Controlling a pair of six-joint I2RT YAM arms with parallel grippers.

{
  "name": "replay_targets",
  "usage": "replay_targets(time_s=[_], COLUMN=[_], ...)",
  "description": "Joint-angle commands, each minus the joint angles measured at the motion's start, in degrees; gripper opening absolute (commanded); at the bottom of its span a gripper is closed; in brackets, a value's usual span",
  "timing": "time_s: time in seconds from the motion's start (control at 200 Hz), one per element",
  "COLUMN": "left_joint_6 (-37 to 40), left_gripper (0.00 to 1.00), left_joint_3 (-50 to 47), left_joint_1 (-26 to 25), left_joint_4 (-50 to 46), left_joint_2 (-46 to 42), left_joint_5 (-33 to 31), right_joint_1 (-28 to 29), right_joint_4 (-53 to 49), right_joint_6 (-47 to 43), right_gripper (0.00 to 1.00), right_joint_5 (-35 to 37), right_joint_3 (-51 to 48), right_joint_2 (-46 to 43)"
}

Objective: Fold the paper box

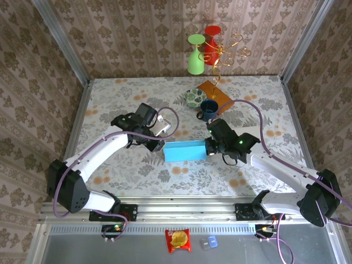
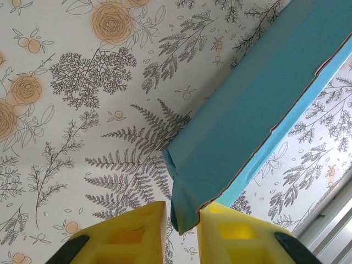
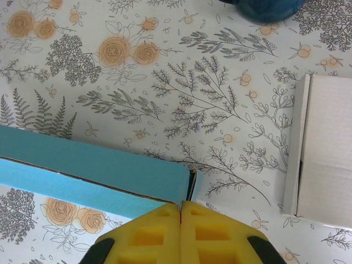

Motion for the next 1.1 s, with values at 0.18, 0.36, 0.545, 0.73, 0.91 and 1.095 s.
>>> replay_targets(time_s=[0.18, 0.36, 0.545, 0.73, 0.91, 1.095], left_joint_6=[0.1, 0.9, 1.0, 1.5, 1.3, 0.3], left_gripper=[0.32, 0.27, 0.24, 0.18, 0.13, 0.07], left_joint_3=[0.3, 0.3, 0.2, 0.7, 1.3, 2.1], left_joint_1=[-0.3, -0.2, -0.4, -0.4, -0.5, -0.7], left_joint_4=[1.0, 0.4, -0.2, -0.3, -0.5, -0.9], left_joint_2=[-3.1, -2.3, -1.2, -0.7, 0.3, 0.8], left_joint_5=[-0.5, 0.9, 1.5, 0.6, 0.4, 0.1], right_joint_1=[0.4, 0.4, 0.4, 0.4, 0.4, 0.4], right_joint_4=[-3.3, -3.3, -3.3, -3.4, -3.3, -3.1], right_joint_6=[-0.2, -0.2, -0.2, -0.2, -0.2, -0.1], right_gripper=[0.00, 0.00, 0.00, 0.00, 0.00, 0.00], right_joint_5=[-1.5, -1.5, -1.5, -1.5, -1.5, -1.5], right_joint_3=[0.9, 1.0, 0.9, 0.9, 0.9, 0.8], right_joint_2=[1.5, 1.5, 1.5, 1.4, 1.5, 1.5])
